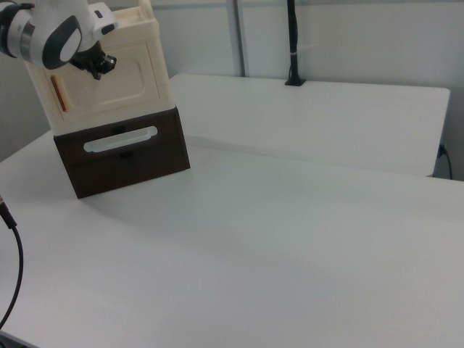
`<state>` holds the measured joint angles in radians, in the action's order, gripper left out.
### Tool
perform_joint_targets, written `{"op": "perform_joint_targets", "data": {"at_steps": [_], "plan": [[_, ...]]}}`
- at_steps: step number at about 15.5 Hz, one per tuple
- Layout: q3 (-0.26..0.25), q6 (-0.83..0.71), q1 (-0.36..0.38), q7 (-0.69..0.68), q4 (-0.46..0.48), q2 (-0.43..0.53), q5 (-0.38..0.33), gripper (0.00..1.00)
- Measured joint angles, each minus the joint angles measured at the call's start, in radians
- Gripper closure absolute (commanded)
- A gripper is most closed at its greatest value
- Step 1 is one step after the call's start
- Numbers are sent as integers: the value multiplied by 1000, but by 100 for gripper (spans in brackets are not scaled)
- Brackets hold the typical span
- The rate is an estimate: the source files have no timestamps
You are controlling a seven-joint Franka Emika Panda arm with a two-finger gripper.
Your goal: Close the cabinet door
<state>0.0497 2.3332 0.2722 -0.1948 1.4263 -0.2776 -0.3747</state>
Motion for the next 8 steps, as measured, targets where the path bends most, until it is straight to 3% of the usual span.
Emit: {"op": "perform_joint_targets", "data": {"at_steps": [8], "plan": [[-4, -5, -1, -54, -1, 5, 2, 100]]}}
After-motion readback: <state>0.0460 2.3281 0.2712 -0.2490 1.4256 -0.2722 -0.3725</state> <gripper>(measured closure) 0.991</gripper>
